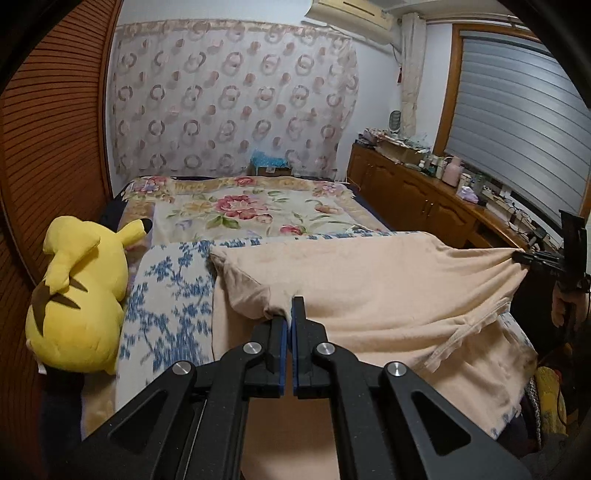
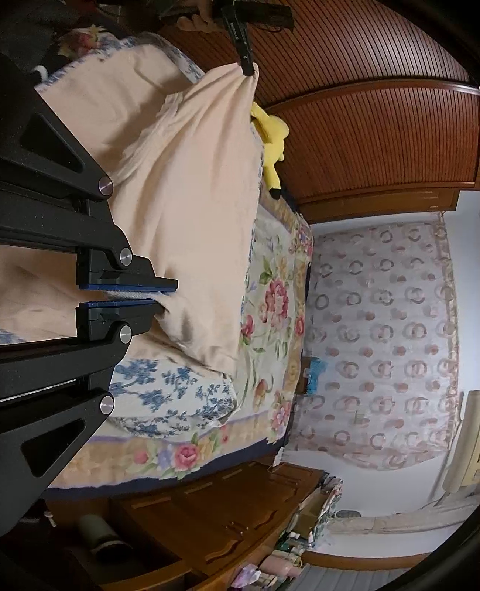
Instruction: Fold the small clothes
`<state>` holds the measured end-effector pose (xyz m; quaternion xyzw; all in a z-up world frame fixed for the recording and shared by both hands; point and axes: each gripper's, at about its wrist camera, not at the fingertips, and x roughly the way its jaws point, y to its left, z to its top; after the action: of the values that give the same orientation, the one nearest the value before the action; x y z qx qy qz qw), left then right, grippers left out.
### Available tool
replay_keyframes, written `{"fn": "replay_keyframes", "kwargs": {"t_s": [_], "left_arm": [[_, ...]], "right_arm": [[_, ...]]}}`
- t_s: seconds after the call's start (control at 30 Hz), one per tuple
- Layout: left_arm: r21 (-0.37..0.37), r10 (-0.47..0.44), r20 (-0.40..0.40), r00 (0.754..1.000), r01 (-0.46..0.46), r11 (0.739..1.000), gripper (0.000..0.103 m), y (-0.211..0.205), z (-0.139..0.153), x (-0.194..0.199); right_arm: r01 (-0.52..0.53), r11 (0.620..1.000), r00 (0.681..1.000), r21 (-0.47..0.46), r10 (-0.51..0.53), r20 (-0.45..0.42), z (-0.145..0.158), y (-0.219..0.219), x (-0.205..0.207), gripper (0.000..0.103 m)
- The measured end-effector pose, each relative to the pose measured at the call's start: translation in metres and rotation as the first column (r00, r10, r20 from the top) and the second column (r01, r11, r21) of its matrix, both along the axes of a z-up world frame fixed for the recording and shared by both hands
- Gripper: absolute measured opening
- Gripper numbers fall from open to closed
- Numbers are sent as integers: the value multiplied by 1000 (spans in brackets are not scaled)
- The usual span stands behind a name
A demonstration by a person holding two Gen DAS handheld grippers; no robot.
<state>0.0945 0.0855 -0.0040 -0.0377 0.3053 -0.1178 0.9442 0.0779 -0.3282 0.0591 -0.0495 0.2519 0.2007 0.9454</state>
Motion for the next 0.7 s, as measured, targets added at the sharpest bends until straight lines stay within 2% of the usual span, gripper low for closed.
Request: {"fn": "replay_keyframes", "kwargs": {"t_s": [0.13, 0.3, 0.5, 0.6, 0.7], "left_arm": [[-6, -6, 9, 1000, 6, 1000, 2, -4, -2, -29], [-25, 3, 15, 1000, -3, 1000, 2, 0, 7, -49], [23, 1, 7, 1000, -1, 1000, 2, -1, 16, -63], [45, 9, -11, 1000, -9, 999, 2, -4, 2, -79], [61, 22, -62, 998, -18, 998, 2, -6, -26, -85]], "right_arm": [[-9, 1000, 1000, 10, 10, -14, -8, -11, -30, 3], [-18, 1000, 1000, 19, 18, -17, -3, -23, -63, 3], [-19, 999, 1000, 29, 19, -15, 6, -35, -90, 3], [-24, 999, 999, 24, 25, -26, 3, -33, -101, 3], [-24, 1000, 997, 10, 24, -68, -10, -34, -103, 3]]}}
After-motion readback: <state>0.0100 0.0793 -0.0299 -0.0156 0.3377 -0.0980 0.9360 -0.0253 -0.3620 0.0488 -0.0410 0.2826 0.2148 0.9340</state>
